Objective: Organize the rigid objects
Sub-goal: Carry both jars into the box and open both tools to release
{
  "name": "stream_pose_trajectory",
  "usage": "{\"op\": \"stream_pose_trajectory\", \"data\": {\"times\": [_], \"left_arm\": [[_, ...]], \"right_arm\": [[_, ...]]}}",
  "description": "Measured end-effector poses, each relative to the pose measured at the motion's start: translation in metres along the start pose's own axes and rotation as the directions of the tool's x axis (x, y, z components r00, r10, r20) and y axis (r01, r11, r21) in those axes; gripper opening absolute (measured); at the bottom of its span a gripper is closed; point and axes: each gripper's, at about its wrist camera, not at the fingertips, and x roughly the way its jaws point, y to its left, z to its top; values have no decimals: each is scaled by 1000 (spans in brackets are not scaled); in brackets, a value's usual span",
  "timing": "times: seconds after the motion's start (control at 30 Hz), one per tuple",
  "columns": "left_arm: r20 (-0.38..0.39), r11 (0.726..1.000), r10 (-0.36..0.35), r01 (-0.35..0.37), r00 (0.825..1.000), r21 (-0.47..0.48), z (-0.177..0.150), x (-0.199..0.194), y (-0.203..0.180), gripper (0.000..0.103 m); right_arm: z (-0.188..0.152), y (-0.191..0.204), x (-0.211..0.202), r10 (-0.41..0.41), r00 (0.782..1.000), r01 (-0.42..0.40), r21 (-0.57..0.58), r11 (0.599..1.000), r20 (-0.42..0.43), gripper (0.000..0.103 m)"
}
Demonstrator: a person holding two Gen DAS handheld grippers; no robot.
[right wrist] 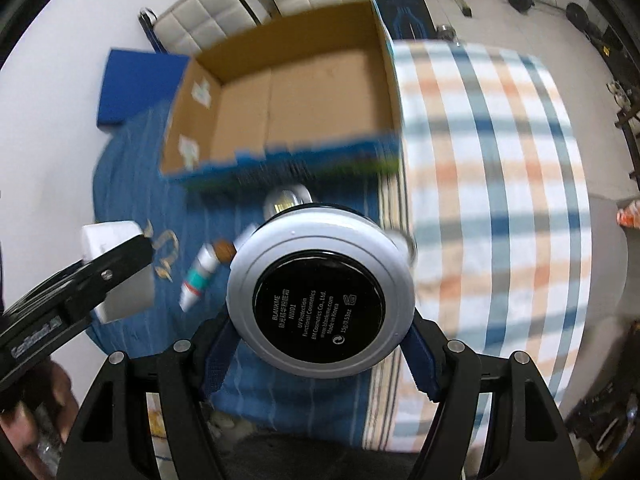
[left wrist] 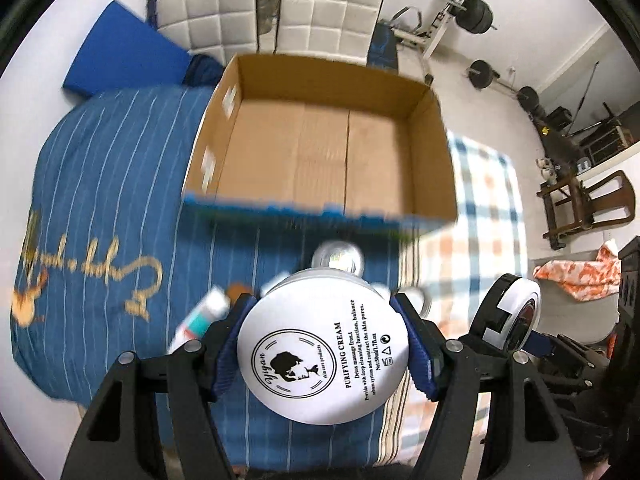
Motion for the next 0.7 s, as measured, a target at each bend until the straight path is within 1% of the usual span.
{"op": "stream_pose_trajectory", "data": {"times": [0.13, 0.17, 0.23, 0.27, 0.33, 0.37, 0.43, 0.5, 0.63, 0.7], "left_arm": [[-15, 1000, -26, 26, 1000, 13, 63, 18, 6, 66], [-22, 999, -29, 29, 999, 16, 76, 22, 6, 66], [-44, 999, -43, 44, 998, 20, 106, 37, 9, 66], [-54, 998, -49, 51, 997, 21, 122, 47, 11, 66], [-80, 998, -62, 64, 995, 23, 154, 70, 15, 66], [-88, 997, -66, 68, 994, 24, 165, 78, 15, 66], [-113, 997, -65, 68, 991, 28, 187, 103, 18, 66], [-152, 997, -66, 72, 986, 32, 206, 131, 19, 66], [-242, 996, -86, 90, 967, 4, 232, 183, 23, 67], [-271, 996, -79, 84, 959, 6, 239, 203, 23, 66]], "right_arm": [[60, 11, -9, -6, 999, 6, -9, 1000, 42, 75], [81, 15, -6, -21, 999, 21, -12, 1000, 50, 75], [108, 20, 3, -32, 998, 33, -20, 999, 57, 75], [126, 23, 12, -40, 998, 41, -19, 999, 54, 75], [150, 25, 29, -65, 996, 67, -30, 997, 58, 75], [169, 24, 45, -76, 996, 77, -30, 997, 47, 75], [193, 23, 66, -89, 996, 90, -23, 996, 22, 75], [218, 18, 96, -97, 995, 97, -19, 995, -10, 75], [251, 11, 140, -123, 991, 122, -20, 992, -58, 75], [264, 9, 158, -139, 987, 139, -16, 990, -79, 75]]}}
